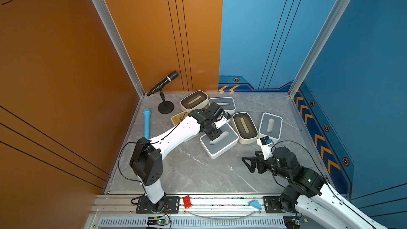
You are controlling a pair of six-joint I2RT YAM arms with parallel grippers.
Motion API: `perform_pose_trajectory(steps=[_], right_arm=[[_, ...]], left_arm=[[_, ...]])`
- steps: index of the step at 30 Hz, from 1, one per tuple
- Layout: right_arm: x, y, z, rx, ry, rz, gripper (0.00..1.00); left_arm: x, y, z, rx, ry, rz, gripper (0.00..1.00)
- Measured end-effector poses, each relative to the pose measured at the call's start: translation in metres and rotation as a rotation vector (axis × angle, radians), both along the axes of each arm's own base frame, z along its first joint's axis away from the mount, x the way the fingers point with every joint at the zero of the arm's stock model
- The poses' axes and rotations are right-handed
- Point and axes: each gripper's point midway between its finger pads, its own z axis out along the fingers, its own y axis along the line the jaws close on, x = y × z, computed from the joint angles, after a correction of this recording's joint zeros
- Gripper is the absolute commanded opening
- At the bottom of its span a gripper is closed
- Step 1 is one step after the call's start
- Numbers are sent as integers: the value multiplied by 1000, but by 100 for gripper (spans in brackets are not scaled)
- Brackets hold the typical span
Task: Stack the tissue boxes
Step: Place the tissue box at the center of the board.
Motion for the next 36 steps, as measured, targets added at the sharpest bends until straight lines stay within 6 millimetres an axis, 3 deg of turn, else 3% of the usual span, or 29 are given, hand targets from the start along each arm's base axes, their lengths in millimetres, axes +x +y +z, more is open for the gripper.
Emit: perform_pose_trajectory(steps=[5, 13, 20, 31, 36], right_arm=[[-9, -3, 9, 41, -16, 12, 100], [-21, -6, 16, 96, -51, 29, 100], [-28, -3, 9, 114, -19, 47, 100], [-38, -4, 7, 151, 12, 53, 100], [-45, 0, 5, 162, 44, 82, 100]], left_arm=[[-25, -16, -4, -23, 41, -103, 37], [-50, -22, -7, -32, 63, -218, 36], [-80, -29, -15, -3, 64, -329, 36], [-98, -42, -9, -1, 23, -396, 36], [-109, -39, -13, 7, 7, -415, 36]])
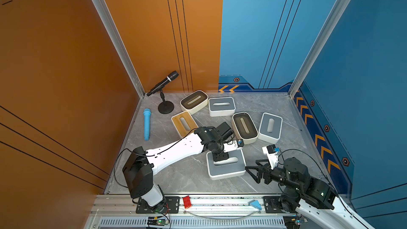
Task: Stack the tissue boxes
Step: Place the tissue box at the center of the board.
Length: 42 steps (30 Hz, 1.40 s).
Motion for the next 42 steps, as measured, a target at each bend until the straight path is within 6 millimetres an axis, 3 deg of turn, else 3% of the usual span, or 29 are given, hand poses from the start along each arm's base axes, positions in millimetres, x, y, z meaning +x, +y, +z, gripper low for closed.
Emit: perform_pose_trajectory(steps=[10, 23, 42], right_arm=[[-11, 5, -1, 20, 33, 43, 100], [-18, 7, -16, -5, 93, 56, 100], [-18, 7, -22, -14, 102, 56, 100]], left_arm=[[-16, -2, -14, 33, -5, -42, 36], [-15, 0, -18, 47, -17, -61, 36], [-13, -1, -32, 69, -23, -67, 37]])
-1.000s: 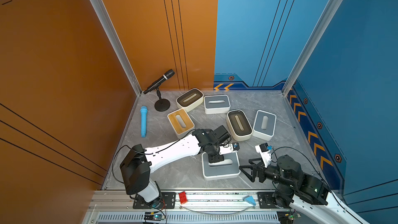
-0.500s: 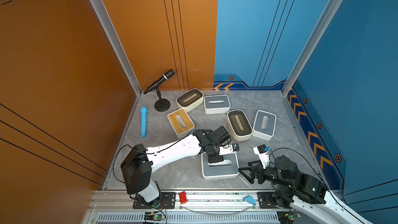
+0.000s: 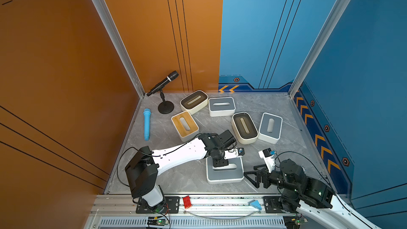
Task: Stack the tissue boxes
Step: Place the tissue box at the center of the board.
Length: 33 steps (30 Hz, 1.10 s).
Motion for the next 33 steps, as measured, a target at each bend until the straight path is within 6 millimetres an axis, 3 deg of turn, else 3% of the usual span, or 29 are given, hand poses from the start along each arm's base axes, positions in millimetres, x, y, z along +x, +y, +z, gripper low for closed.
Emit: perform_pose_trajectory(steps=[33], right_arm=[[-9, 5, -8, -6, 38, 50, 100]], left_arm=[[-12, 2, -21, 31, 20, -31, 37]])
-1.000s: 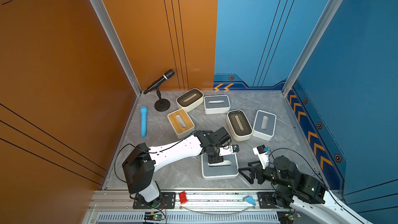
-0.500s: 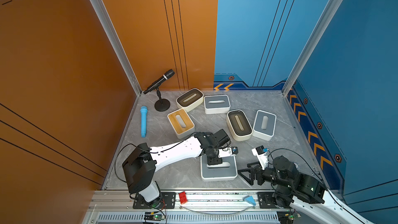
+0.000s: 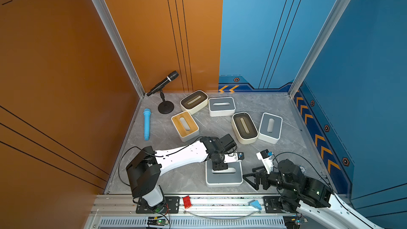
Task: Stack the tissue boxes
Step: Place the tissue box at the center of the board.
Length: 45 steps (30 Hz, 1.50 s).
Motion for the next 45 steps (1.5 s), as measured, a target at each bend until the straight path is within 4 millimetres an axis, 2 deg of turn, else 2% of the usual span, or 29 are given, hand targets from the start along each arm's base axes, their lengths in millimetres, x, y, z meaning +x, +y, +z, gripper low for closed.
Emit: perform_pose_trajectory(steps=[33, 45], right_arm=[[-3, 2, -3, -4, 20, 21, 100], [-4, 3, -5, -11, 28, 25, 100]], left_arm=[[-3, -1, -9, 23, 11, -12, 37], [4, -1, -11, 20, 4, -10, 37]])
